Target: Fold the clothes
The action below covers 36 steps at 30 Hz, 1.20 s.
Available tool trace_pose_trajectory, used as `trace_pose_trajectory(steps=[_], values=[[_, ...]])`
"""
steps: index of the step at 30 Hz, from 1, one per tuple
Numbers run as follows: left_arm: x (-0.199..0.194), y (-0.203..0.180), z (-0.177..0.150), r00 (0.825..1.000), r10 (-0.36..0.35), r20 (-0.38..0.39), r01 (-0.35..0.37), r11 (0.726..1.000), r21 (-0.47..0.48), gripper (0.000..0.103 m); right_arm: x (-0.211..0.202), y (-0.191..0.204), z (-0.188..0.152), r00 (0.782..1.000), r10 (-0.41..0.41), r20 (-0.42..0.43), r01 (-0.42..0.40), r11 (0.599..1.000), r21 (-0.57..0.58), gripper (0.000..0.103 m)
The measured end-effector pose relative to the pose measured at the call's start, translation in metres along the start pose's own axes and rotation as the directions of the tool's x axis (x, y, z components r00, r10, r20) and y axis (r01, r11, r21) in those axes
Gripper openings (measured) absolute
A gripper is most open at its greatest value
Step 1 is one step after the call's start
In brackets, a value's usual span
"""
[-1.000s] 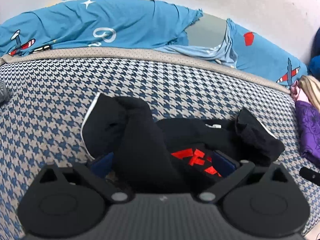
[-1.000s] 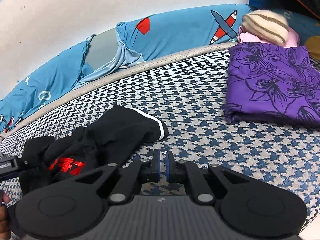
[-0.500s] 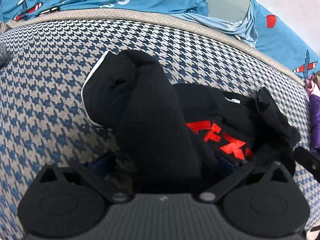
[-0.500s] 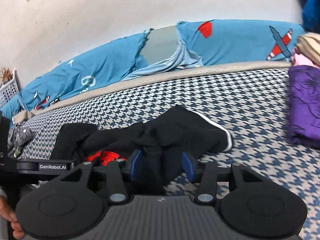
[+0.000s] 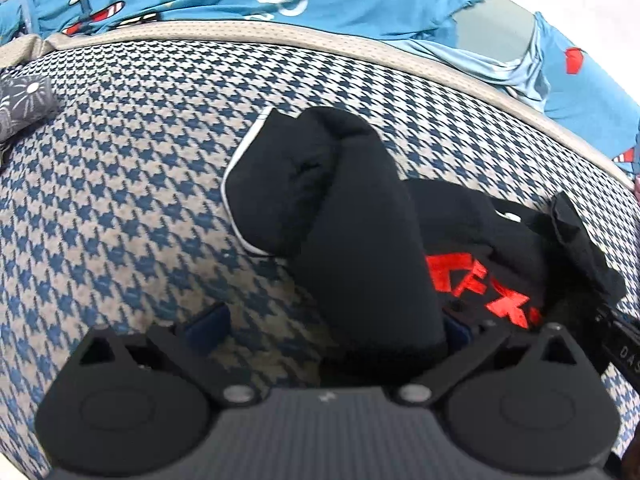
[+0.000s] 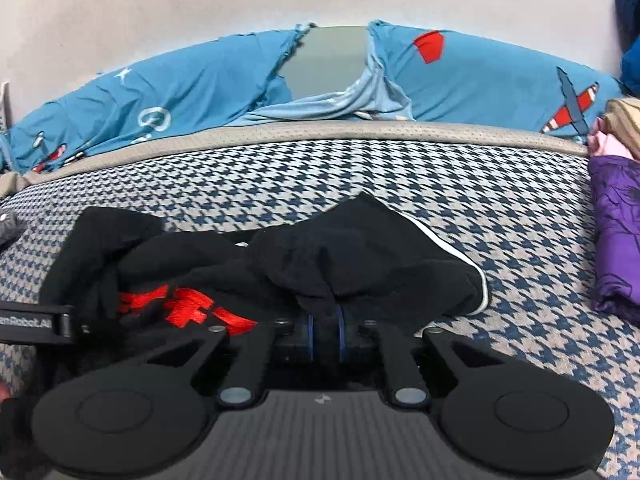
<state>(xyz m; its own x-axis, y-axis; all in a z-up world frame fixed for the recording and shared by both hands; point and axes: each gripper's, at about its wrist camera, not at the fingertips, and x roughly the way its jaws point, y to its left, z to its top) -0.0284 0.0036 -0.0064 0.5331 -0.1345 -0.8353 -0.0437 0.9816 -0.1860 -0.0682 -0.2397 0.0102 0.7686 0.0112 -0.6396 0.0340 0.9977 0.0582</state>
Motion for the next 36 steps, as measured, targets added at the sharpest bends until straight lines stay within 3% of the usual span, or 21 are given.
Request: trace_pose_trajectory(steps=[9,16,19,22,27,36], values=[[-0.003,0.0,-0.001,1.0,0.001,0.007,-0.001,1.0,0.004,0.103,-0.049,-0.034,-0.01,0.997,-0.038,0.061,0.026,0.982,0.186,0.009],[-0.009,0.004,-0.009,1.0,0.004,0.015,-0.004,1.0,0.015,0.103,-0.066,-0.071,-0.037,0.998,-0.055,0.006,0.047,0.903,0.427,0.009],[-0.014,0.009,-0.014,1.0,0.005,0.018,-0.006,1.0,0.015,0.103,-0.07,-0.082,-0.047,0.999,-0.045,-0.022,0.05,0.877,0.478,0.009],[-0.019,0.014,-0.019,1.0,0.011,0.021,-0.011,1.0,0.014,0.103,-0.075,-0.081,-0.052,0.998,-0.056,-0.039,0.068,0.884,0.462,0.009],[-0.025,0.023,-0.026,1.0,0.017,0.017,-0.017,1.0,0.006,0.103,-0.09,-0.074,-0.064,0.994,-0.089,-0.059,0.105,0.916,0.386,0.026],[-0.032,0.03,-0.032,1.0,0.027,-0.005,-0.027,1.0,-0.006,0.103,-0.131,-0.054,-0.074,0.995,-0.104,-0.008,0.103,0.968,0.228,0.029]])
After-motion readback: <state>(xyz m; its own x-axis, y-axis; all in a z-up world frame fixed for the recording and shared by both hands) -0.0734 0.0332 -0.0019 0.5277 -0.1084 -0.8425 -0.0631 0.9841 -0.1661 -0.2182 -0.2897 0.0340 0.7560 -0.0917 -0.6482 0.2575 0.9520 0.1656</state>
